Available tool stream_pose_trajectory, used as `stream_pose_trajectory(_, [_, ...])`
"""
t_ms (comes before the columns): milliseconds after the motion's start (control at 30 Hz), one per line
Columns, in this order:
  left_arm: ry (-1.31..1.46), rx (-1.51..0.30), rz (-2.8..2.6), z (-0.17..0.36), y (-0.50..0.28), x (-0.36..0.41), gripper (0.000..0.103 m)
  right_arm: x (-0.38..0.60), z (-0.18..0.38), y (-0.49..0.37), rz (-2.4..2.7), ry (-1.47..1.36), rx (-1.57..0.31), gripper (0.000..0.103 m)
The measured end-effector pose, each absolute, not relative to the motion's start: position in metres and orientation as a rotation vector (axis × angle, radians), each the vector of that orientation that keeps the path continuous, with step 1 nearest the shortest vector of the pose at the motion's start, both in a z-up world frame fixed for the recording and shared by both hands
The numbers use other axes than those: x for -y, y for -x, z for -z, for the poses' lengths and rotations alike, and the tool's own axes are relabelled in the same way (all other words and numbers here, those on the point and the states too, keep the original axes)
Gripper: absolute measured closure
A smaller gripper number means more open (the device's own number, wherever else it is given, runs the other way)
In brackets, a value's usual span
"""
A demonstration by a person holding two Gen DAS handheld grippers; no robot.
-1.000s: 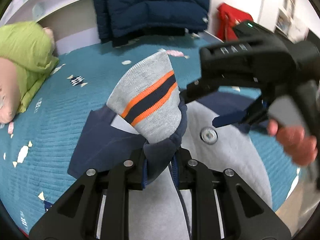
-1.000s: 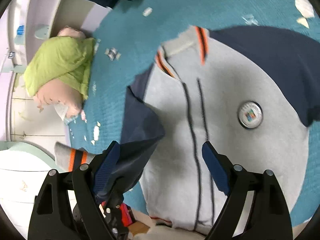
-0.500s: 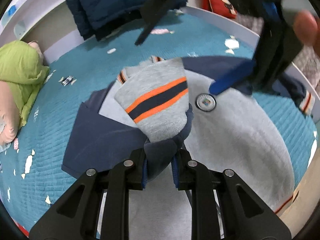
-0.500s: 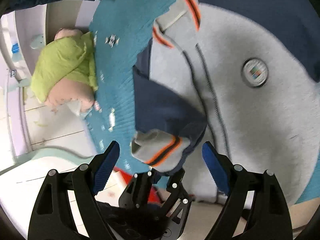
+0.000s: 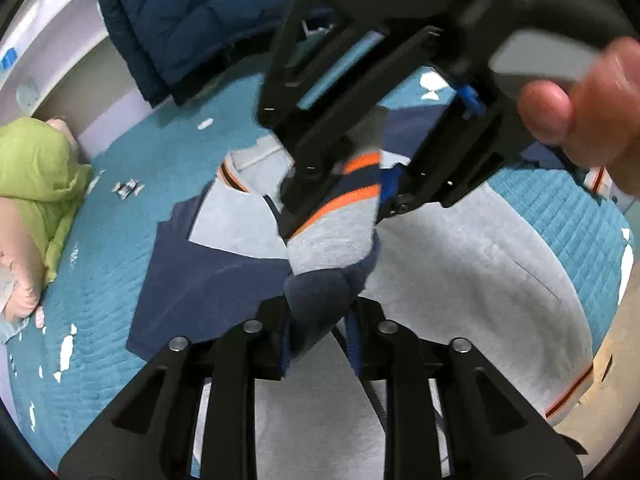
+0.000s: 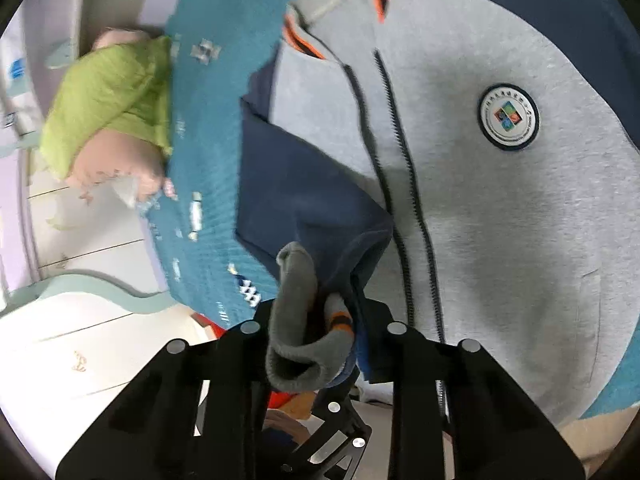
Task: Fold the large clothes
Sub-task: 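Carry the cuff across the jacket body toward the right gripper, then lay the sleeve on the jacket and open the left gripper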
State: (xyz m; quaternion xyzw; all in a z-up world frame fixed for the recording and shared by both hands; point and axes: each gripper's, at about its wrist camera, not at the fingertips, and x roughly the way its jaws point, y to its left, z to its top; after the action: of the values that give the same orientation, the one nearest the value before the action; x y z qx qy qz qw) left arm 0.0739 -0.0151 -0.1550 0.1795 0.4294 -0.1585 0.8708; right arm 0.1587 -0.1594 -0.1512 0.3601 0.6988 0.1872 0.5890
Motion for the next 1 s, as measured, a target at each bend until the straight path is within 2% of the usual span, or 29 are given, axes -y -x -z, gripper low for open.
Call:
stream_pose_trajectory(33, [-0.358, -0.912, 0.353, 0.152, -0.072, 0.014, 0.078, 0.162, 0.148, -0.154, -0.431, -0.834, -1.608, 0.081])
stream_pose_trajectory(67, [-0.35, -0.92, 0.374, 0.15, -0.07, 0.013, 0.072, 0.166, 0.144, -0.147, -0.424, -0.827, -1.581, 0.081])
stream_pose_trajectory(100, [-0.345, -0.926, 0.39, 0.147, -0.066, 0.011, 0.058, 0.17, 0.141, -0.143, -0.412, -0.826, -1.559, 0.081])
stream_pose_trajectory(167, [-0.332, -0.927, 0.413, 0.142, -0.053, 0.002, 0.049, 0.183, 0.133, -0.127, -0.387, -0.814, -1.509, 0.081])
stream_pose_trajectory(400, [-0.279, -1.048, 0.33, 0.158, -0.054, -0.044, 0.049, 0.22, 0.134, -0.069, -0.264, -0.77, -1.436, 0.081])
stream_pose_trajectory(700, [-0.188, -1.154, 0.04, 0.196, -0.094, -0.124, 0.05, 0.243, 0.184, -0.004, -0.142, -0.829, -1.527, 0.081])
stream_pose_trajectory(1000, [-0.144, -1.186, -0.055, 0.212, -0.106, -0.157, 0.05, 0.242, 0.209, 0.03, -0.045, -0.779, -1.583, 0.081])
